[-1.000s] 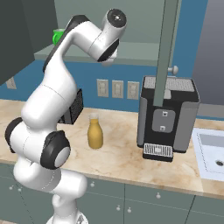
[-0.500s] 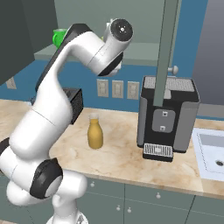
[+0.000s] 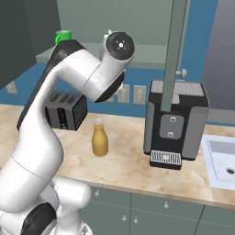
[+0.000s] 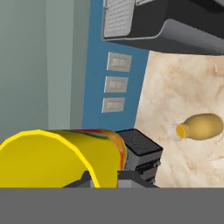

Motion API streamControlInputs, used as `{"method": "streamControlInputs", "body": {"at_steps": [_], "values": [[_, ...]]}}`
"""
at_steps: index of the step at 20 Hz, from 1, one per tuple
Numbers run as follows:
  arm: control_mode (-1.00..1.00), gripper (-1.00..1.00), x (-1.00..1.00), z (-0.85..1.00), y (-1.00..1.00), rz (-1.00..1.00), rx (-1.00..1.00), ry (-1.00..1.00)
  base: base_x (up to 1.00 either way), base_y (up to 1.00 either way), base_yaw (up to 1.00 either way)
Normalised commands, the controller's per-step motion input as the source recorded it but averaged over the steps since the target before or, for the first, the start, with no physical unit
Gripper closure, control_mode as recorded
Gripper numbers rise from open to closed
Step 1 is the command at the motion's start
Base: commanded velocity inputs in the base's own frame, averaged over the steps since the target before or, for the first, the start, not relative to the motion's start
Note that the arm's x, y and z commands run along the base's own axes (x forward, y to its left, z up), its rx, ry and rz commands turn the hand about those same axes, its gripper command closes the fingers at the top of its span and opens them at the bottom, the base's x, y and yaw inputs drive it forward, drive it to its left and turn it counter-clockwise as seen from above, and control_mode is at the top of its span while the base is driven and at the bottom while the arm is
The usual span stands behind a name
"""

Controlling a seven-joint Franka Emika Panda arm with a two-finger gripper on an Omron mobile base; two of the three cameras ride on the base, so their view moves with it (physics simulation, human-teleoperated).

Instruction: There is a tray on the dining counter. Grab the cup, mug, and pitcher and place them on the tray. The pitcher may be placed next to the tray if it cannot fit the tray.

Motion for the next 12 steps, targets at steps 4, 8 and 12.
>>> {"method": "streamControlInputs", "body": {"at_steps": [4, 8, 12], "values": [[-1.0, 1.0, -0.88, -0.15, 0.0, 0.0, -0.15, 0.12, 0.0, 0.0, 0.0], [-1.0, 1.0, -0.81, -0.16, 0.02, 0.03, -0.2, 0.13, 0.0, 0.0, 0.0], [-1.0, 1.0, -0.52, -0.1, 0.25, 0.01, -0.24, 0.15, 0.0, 0.0, 0.0]]}}
